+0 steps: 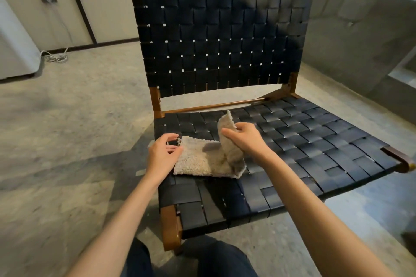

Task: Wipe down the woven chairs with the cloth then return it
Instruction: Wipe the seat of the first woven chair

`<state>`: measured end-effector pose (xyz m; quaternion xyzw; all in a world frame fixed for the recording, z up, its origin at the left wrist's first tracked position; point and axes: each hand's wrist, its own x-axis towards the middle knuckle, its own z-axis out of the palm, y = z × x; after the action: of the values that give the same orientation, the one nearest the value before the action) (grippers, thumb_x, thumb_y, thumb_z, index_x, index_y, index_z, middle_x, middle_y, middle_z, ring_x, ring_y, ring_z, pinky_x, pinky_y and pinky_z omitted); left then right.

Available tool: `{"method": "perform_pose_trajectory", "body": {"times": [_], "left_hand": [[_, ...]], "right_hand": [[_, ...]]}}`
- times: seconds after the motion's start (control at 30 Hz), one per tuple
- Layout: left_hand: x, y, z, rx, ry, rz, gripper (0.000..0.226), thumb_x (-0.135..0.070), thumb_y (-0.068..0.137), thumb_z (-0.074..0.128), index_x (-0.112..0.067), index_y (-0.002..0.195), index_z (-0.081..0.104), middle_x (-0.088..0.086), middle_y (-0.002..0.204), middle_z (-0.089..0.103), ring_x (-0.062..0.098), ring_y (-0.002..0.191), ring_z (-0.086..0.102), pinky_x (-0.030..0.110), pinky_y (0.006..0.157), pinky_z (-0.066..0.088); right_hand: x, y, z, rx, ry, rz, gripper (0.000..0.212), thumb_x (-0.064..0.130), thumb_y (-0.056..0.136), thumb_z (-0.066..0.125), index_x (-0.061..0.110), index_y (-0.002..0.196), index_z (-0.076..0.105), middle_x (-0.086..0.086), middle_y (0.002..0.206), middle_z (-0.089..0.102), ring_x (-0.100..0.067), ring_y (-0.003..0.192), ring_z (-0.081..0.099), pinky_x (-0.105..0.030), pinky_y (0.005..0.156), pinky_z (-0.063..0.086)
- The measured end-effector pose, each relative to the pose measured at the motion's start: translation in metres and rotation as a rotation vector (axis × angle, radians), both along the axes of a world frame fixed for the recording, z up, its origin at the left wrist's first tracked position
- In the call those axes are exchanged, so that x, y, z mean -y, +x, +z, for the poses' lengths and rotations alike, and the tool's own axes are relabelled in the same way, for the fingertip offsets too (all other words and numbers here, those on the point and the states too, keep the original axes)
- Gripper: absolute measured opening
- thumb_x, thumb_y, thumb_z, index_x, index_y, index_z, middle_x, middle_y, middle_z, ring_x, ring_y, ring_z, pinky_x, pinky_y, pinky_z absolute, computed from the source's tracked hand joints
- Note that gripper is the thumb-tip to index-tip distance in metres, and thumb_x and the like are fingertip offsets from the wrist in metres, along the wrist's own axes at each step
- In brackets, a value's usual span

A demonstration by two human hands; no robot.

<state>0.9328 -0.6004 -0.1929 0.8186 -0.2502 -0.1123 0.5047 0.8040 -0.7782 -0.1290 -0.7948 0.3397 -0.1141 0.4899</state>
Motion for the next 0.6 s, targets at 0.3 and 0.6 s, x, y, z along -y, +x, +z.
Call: {"method": "perform_pose_trajectory", "body": {"times": [0.3,0.6], "left_hand": [[-0.034,-0.007,-0.003,-0.04,0.071,-0.019,0.055,-0.01,0.096,0.051,-0.017,0.146,0.028,0.004,0.153,0.026,0.019,0.14,0.027,0.03,0.111,0.024],[-0.042,-0.015,-0.015,-0.191,0.049,0.061,0.048,-0.022,0.102,0.037,-0.017,0.148,0.027,0.003,0.154,0.025,0.017,0.141,0.026,0.032,0.114,0.022]], "right_hand": [[-0.059,0.036,-0.033,-0.221,-0.561,0.335,0.041,0.064,0.089,0.042,0.037,0.113,0.062,-0.003,0.124,0.057,-0.023,0.118,0.046,-0.047,0.107,0.031],[-0.067,0.024,-0.054,-0.419,-0.572,0.533,0.068,0.082,0.081,0.021,0.057,0.144,0.012,0.009,0.157,0.015,-0.03,0.143,0.009,-0.058,0.11,0.015]]}}
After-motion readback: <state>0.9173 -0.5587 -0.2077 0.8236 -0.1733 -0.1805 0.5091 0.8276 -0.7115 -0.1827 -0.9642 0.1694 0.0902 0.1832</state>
